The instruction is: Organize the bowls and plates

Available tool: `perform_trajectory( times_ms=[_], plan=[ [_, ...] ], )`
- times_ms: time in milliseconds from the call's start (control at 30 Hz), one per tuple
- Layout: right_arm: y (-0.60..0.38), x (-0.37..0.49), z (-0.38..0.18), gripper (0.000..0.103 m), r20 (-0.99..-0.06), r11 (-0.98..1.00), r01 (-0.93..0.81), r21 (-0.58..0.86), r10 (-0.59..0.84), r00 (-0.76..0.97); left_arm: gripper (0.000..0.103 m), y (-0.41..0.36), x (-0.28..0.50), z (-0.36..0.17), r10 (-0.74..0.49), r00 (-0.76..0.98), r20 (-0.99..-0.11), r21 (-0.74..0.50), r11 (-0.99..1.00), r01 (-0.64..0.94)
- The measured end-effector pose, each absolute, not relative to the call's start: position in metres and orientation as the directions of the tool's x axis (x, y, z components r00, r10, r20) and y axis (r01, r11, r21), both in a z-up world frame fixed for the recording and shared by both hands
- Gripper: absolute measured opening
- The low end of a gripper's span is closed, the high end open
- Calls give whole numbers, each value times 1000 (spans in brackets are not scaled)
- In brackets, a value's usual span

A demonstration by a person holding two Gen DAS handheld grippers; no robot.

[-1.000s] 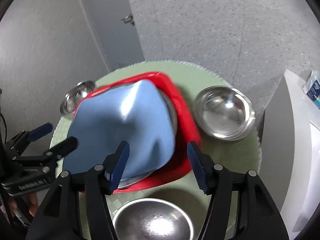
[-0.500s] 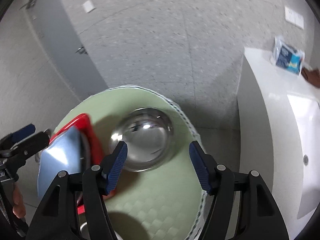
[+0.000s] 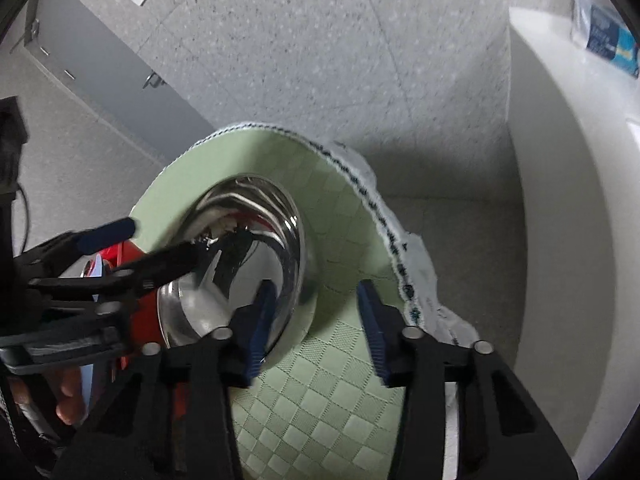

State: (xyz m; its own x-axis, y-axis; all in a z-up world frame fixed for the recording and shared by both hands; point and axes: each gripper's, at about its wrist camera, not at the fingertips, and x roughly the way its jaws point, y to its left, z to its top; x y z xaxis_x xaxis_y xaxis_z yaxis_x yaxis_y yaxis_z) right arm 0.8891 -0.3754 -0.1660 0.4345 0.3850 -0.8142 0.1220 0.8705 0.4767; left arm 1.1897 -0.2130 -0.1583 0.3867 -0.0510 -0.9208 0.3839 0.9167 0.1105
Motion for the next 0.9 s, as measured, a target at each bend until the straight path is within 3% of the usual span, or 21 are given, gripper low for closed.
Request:
perform_trajectory(
  times_ms=[67, 100, 167, 433, 700, 900],
  plan=[
    [-375, 890, -171, 22, -811, 863, 121, 491, 402, 425, 53, -220, 1195, -166, -40, 372, -927, 122, 908, 401],
    [-376, 891, -175, 20, -808, 855, 123, 503, 415, 419, 37, -222, 1203, -169, -40, 362, -932, 123, 902, 414],
    [-375, 893, -179, 16, -799, 843, 126, 524, 435, 415, 23, -226, 1210, -175, -54, 340, -939, 107, 893, 438],
    [-380, 888, -167, 14, -785, 834, 145, 532, 421, 455, 18, -220, 1202, -153, -116, 410, -905, 93, 885, 456],
    [-355, 884, -86, 14, -751, 884, 69, 462, 348, 561, 17, -172, 1165, -80, -214, 572, -792, 74, 896, 438],
    [-280, 893, -33, 14, -727, 911, -42, 411, 355, 588, 17, -91, 1126, -41, -201, 672, -713, 77, 930, 361]
  ],
)
